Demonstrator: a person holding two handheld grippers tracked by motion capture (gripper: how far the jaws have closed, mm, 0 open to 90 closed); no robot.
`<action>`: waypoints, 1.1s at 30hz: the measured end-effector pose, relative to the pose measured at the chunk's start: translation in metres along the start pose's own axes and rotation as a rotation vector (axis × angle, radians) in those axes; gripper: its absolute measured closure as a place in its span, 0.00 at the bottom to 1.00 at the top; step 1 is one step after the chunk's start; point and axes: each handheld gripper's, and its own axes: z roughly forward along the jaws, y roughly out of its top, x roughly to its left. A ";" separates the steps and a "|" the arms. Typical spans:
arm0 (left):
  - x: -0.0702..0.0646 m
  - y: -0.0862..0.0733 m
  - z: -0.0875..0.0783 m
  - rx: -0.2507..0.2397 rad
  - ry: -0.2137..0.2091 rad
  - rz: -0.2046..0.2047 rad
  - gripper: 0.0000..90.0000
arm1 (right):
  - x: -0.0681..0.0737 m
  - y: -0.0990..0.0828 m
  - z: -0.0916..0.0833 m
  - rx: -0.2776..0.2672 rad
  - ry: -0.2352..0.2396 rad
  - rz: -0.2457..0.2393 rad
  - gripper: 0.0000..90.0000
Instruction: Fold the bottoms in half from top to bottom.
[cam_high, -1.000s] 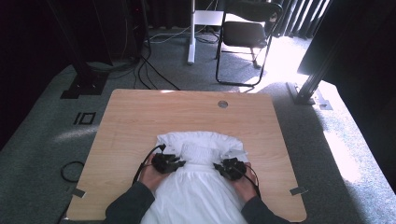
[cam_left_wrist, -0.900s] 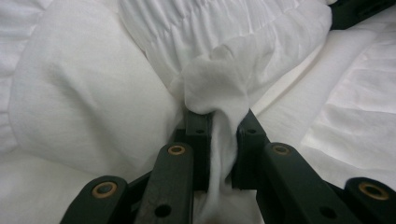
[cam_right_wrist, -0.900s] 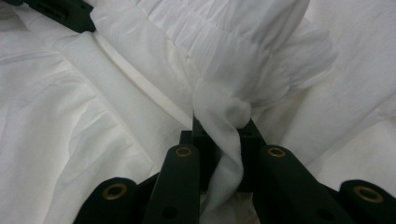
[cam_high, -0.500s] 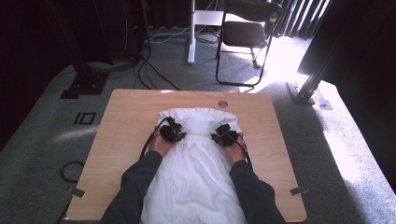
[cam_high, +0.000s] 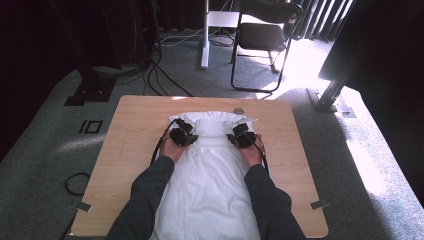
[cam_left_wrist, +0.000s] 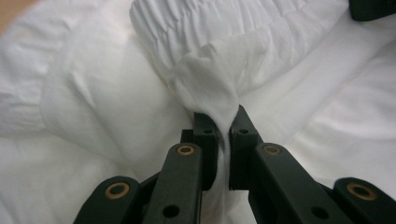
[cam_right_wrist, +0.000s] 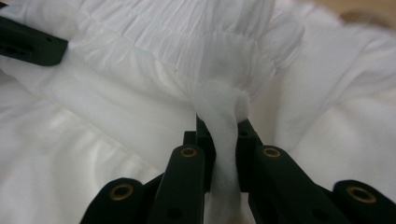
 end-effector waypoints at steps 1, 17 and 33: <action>0.000 0.000 0.000 0.000 0.000 0.000 0.96 | 0.000 0.000 0.000 0.000 0.000 0.000 0.96; -0.063 0.011 -0.159 -0.461 -0.169 0.068 0.96 | 0.038 0.017 -0.173 -0.368 0.059 -0.184 0.96; -0.101 -0.145 -0.062 -0.036 -0.345 -0.052 0.94 | 0.070 -0.144 -0.109 0.034 0.217 -0.121 0.94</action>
